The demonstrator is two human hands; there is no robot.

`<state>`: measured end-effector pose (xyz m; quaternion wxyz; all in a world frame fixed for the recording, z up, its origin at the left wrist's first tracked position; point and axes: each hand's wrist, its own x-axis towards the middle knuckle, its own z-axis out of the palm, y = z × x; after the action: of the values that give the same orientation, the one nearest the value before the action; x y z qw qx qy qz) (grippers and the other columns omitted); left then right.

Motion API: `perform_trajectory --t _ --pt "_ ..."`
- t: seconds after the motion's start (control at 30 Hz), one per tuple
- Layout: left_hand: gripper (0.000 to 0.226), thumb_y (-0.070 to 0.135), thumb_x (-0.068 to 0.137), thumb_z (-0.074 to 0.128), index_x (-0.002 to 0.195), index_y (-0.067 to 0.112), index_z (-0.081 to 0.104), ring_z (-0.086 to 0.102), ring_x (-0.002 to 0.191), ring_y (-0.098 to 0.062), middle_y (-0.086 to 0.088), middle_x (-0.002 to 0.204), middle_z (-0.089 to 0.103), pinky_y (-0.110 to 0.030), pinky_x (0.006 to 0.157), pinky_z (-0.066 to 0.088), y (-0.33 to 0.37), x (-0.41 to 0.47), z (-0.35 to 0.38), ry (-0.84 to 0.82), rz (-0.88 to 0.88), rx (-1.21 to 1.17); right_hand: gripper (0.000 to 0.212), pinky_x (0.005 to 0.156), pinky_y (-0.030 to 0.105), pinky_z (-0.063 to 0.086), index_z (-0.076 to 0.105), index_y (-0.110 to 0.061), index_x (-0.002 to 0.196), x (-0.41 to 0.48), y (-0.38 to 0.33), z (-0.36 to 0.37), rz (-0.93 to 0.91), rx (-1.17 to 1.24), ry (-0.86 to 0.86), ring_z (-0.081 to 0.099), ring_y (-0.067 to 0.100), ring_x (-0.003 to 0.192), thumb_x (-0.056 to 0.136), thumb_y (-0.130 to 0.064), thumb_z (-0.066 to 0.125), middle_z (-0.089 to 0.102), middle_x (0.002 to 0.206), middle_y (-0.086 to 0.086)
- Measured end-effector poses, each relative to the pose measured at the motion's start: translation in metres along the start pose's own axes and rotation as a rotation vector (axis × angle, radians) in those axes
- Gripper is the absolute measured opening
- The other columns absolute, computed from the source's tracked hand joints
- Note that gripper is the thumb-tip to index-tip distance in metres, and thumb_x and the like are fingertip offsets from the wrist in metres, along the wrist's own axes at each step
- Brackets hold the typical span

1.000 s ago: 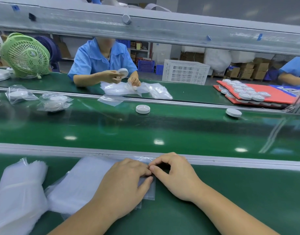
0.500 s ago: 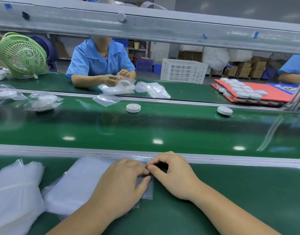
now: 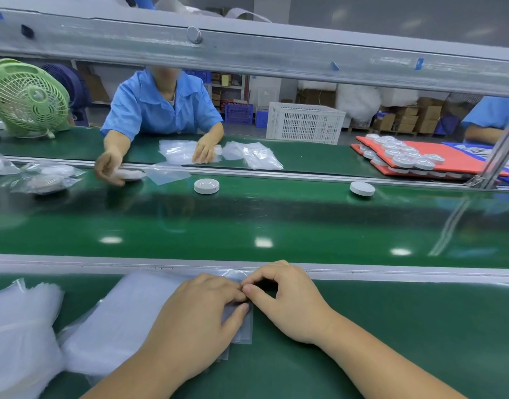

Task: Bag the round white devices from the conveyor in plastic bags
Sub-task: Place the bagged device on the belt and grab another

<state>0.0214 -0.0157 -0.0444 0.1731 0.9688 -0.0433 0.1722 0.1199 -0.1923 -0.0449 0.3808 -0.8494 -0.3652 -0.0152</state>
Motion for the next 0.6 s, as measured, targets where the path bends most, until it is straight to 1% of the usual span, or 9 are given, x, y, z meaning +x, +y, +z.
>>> perform_trajectory --t 0.23,0.33,0.5,0.6 --pt "0.033 0.061 0.09 0.042 0.107 0.047 0.067 0.048 0.106 0.008 0.039 0.109 0.06 -0.017 0.095 0.039 0.0023 -0.0001 -0.0028 0.014 0.002 -0.028 0.012 0.086 0.013 0.04 0.072 -0.043 0.094 -0.0001 0.0005 0.0 0.009 -0.01 -0.004 0.053 -0.006 0.106 0.091 -0.045 0.061 0.066 0.098 -0.039" --pt "0.033 0.06 0.091 0.043 0.108 0.045 0.067 0.048 0.107 0.008 0.037 0.11 0.06 -0.017 0.096 0.039 0.0028 -0.0006 -0.0037 0.01 0.007 -0.029 0.011 0.086 0.013 0.039 0.073 -0.042 0.094 -0.0003 0.0005 -0.0001 0.007 -0.013 -0.002 0.053 -0.006 0.106 0.092 -0.044 0.062 0.065 0.097 -0.039" --pt "0.032 0.06 0.092 0.045 0.11 0.045 0.067 0.047 0.108 0.008 0.037 0.111 0.06 -0.018 0.097 0.038 0.0033 -0.0003 -0.004 0.004 0.004 -0.024 0.01 0.088 0.016 0.042 0.073 -0.042 0.093 -0.0003 -0.0005 -0.0003 0.013 -0.011 -0.011 0.053 -0.005 0.106 0.092 -0.042 0.063 0.067 0.097 -0.037" --pt "0.032 0.059 0.093 0.044 0.111 0.045 0.067 0.047 0.108 0.008 0.037 0.112 0.06 -0.018 0.097 0.038 0.0034 -0.0003 -0.0036 0.0 0.004 -0.019 0.011 0.087 0.015 0.041 0.073 -0.042 0.094 -0.0001 -0.0003 -0.0007 0.015 -0.017 -0.011 0.053 -0.005 0.106 0.092 -0.043 0.063 0.067 0.097 -0.037"
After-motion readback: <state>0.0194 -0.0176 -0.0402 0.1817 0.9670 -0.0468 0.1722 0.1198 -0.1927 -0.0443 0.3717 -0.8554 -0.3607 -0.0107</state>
